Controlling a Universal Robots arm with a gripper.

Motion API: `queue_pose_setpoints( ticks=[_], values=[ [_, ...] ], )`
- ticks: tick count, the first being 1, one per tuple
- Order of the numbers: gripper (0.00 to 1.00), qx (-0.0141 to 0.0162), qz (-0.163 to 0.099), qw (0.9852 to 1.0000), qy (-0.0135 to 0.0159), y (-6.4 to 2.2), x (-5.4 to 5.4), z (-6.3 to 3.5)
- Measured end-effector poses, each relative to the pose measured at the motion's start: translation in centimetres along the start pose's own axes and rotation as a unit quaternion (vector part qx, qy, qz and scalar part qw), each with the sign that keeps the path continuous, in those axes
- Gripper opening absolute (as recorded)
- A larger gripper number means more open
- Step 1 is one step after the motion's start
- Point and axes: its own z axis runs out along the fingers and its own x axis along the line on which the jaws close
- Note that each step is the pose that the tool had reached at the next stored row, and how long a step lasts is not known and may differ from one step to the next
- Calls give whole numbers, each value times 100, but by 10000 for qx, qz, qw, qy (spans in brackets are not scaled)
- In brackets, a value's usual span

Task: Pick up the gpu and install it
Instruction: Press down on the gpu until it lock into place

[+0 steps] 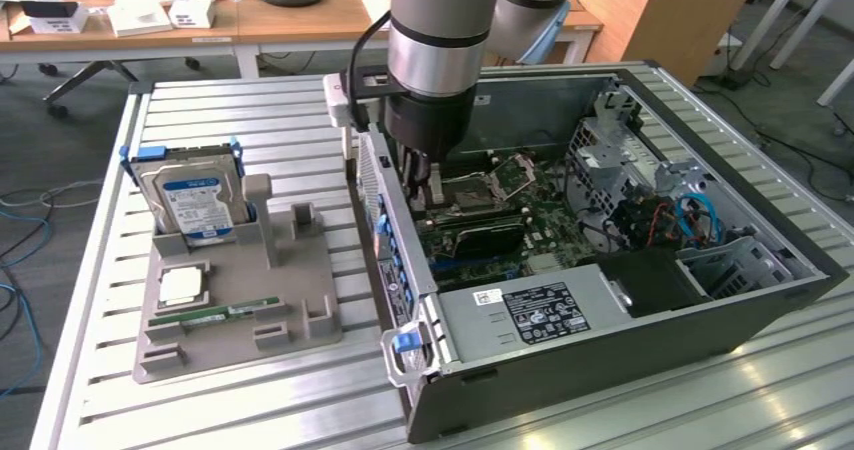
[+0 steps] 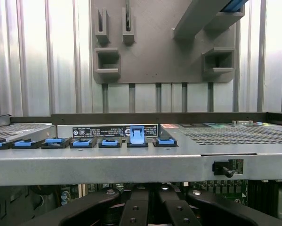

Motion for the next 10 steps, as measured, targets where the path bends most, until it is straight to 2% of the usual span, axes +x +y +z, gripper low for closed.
queue_pose_setpoints(
  ticks=[10],
  values=[
    [11, 0, 0, 10000, 0, -12, 0, 0]
  ],
)
